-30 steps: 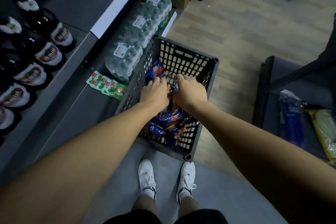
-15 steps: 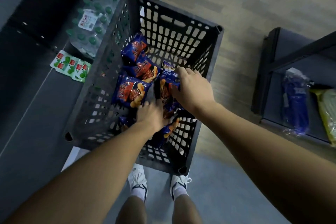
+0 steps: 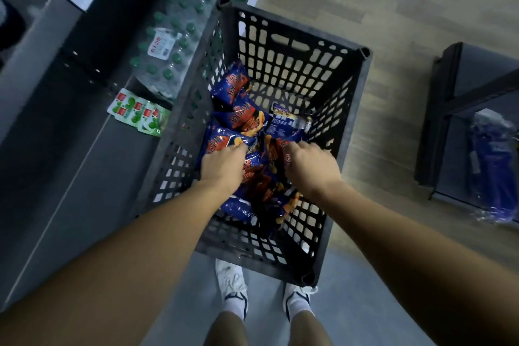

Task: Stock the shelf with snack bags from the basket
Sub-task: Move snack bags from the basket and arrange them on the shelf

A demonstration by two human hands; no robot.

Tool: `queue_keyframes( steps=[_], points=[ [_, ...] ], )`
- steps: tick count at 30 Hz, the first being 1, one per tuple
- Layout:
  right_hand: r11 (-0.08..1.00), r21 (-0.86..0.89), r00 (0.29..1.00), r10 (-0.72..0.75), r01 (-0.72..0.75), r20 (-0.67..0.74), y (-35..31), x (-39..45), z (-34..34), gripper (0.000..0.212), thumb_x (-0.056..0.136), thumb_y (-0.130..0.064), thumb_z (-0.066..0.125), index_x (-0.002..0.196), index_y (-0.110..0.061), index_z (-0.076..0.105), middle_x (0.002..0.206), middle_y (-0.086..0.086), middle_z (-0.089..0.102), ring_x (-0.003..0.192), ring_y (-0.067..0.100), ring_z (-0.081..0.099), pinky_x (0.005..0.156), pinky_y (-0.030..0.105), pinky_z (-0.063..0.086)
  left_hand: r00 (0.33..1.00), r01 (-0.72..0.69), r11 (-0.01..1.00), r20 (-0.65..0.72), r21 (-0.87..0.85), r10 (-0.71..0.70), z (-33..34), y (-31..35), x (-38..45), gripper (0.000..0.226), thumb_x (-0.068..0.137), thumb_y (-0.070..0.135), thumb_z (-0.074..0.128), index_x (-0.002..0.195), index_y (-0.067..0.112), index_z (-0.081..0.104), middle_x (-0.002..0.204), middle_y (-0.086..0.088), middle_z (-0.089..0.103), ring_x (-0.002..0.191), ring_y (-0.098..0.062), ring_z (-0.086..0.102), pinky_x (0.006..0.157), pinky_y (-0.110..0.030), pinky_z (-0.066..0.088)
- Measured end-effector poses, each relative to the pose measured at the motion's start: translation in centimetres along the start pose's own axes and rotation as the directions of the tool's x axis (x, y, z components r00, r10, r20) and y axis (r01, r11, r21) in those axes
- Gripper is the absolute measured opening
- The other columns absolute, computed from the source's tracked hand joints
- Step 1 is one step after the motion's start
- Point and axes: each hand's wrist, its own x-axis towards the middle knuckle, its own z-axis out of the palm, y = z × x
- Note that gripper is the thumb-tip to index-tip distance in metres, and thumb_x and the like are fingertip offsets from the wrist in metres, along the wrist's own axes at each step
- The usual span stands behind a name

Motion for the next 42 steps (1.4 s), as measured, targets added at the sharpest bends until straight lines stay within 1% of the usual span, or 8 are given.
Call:
queue_keyframes(
  steps=[6,11,15,20,24,30,32,42],
  points=[
    [0.981,-0.176,0.949,-0.024,0.084,0.314,-0.8,-0.2,5.0,0.046,0.096,-0.022,0.053,0.14,-0.015,0.042,0.138,0.01,0.049,0.13,0.031,0.042,0.105,0.045,0.035,0.999,0.027,0.999,-0.034,-0.034,-0.028,-0.5,-1.7,-1.4,0.05,0.088,0.03,0.069,0.133,0.025,0.048,0.125,-0.001,0.062,0.11,-0.028,0.062,0.083,-0.039,0.048],
    [0.937,-0.31,0.879,0.003,0.164,0.477,-0.9,0.2,7.7,0.056,0.1,-0.036,0.047,0.151,-0.02,0.031,0.157,0.011,0.028,0.147,0.033,0.018,0.119,0.053,0.01,0.998,-0.001,0.998,-0.06,-0.056,-0.002,0.7,-2.1,-2.1,0.051,0.088,0.03,0.069,0.133,0.025,0.047,0.127,0.001,0.061,0.109,-0.026,0.063,0.08,-0.037,0.049],
    [0.956,-0.219,0.858,-0.06,0.197,0.509,-1.1,0.6,9.1,0.066,0.093,-0.029,0.062,0.15,-0.02,0.031,0.154,0.009,0.034,0.146,0.034,0.021,0.117,0.052,0.019,0.997,-0.008,0.999,-0.076,-0.047,0.005,1.4,-2.4,-2.3,0.047,0.088,0.031,0.068,0.13,0.023,0.048,0.123,0.002,0.062,0.106,-0.024,0.064,0.075,-0.034,0.046],
    [0.985,-0.063,0.905,-0.122,0.161,0.408,-0.5,0.7,10.0,0.064,0.087,-0.036,0.07,0.141,-0.017,0.041,0.137,0.007,0.054,0.13,0.029,0.043,0.107,0.039,0.036,0.997,0.002,0.999,-0.076,-0.043,-0.005,1.2,-2.2,-1.7,0.047,0.088,0.032,0.068,0.13,0.022,0.048,0.124,0.001,0.062,0.107,-0.027,0.063,0.078,-0.038,0.048],
    [0.984,0.021,0.939,-0.174,0.176,0.297,-0.1,1.3,7.2,0.08,0.076,-0.061,0.072,0.141,-0.025,0.04,0.134,0.005,0.053,0.128,0.028,0.046,0.112,0.044,0.03,0.997,0.009,0.999,-0.079,-0.045,-0.012,0.4,-1.5,-1.2,0.046,0.088,0.032,0.068,0.13,0.024,0.049,0.127,-0.001,0.061,0.109,-0.031,0.062,0.082,-0.041,0.048],
    [0.966,0.134,0.947,-0.245,0.221,0.209,0.1,1.6,2.6,0.061,0.087,-0.054,0.06,0.141,-0.031,0.044,0.119,0.004,0.048,0.111,0.026,0.053,0.106,0.044,0.035,0.995,0.013,1.0,-0.103,-0.008,-0.014,-0.8,-0.5,-0.7,0.045,0.089,0.03,0.067,0.13,0.025,0.048,0.125,-0.001,0.061,0.11,-0.03,0.062,0.082,-0.042,0.047],
    [0.966,0.122,0.95,-0.248,0.227,0.192,0.1,1.4,1.2,0.062,0.087,-0.056,0.059,0.142,-0.03,0.043,0.129,0.006,0.048,0.115,0.028,0.054,0.105,0.049,0.036,0.992,0.018,1.0,-0.121,0.009,-0.017,-1.8,-0.3,-0.8,0.043,0.09,0.022,0.065,0.129,0.024,0.048,0.125,-0.001,0.061,0.108,-0.031,0.062,0.082,-0.042,0.047],
    [0.964,0.139,0.974,-0.228,0.226,0.001,0.7,-3.3,-15.5,0.062,0.086,-0.061,0.057,0.141,-0.04,0.035,0.133,-0.003,0.056,0.118,0.024,0.054,0.1,0.05,0.041,0.975,-0.058,0.997,-0.219,-0.052,0.045,-17.0,1.3,-4.2,0.055,0.088,0.036,0.07,0.136,0.028,0.046,0.128,0.001,0.062,0.109,-0.023,0.063,0.074,-0.032,0.046]
  ],
)
